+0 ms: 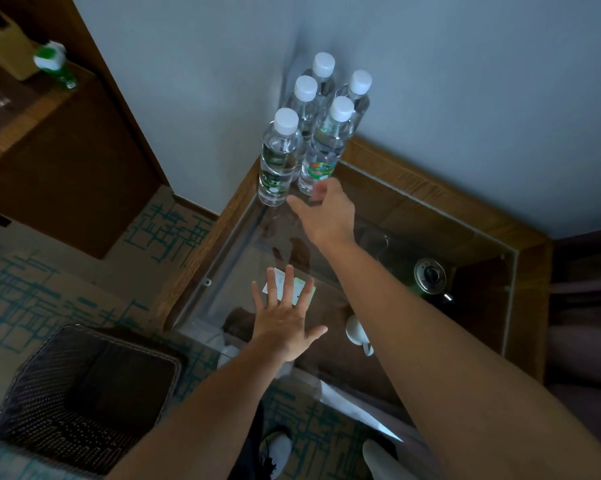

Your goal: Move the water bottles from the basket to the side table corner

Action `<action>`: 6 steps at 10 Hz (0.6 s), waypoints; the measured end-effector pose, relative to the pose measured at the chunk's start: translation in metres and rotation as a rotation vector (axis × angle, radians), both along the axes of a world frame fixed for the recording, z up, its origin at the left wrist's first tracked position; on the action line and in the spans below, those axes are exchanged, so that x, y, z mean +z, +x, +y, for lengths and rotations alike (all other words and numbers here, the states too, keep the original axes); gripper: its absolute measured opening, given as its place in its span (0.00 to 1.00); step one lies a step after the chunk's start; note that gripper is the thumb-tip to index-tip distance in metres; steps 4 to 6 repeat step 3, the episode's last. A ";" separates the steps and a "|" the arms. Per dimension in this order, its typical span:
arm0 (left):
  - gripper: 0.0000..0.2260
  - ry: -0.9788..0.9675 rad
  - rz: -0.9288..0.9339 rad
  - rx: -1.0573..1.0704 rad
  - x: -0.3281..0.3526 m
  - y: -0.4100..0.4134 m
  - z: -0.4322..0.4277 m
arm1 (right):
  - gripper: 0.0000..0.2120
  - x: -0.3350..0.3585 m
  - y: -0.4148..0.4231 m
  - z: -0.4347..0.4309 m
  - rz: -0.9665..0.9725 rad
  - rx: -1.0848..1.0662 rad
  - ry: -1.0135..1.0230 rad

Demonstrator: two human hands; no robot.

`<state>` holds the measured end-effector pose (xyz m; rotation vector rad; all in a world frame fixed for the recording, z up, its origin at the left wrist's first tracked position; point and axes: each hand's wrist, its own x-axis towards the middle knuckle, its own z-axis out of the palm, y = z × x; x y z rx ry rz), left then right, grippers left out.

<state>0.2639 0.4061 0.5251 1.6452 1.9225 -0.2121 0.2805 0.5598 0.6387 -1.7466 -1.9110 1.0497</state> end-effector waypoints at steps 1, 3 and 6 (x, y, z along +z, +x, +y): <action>0.39 -0.058 0.006 -0.008 0.017 -0.007 0.006 | 0.18 0.005 0.030 -0.015 -0.111 0.058 -0.065; 0.28 -0.124 -0.165 0.136 0.066 -0.011 0.001 | 0.17 0.019 0.094 -0.052 -0.310 0.121 -0.148; 0.28 -0.124 -0.165 0.136 0.066 -0.011 0.001 | 0.17 0.019 0.094 -0.052 -0.310 0.121 -0.148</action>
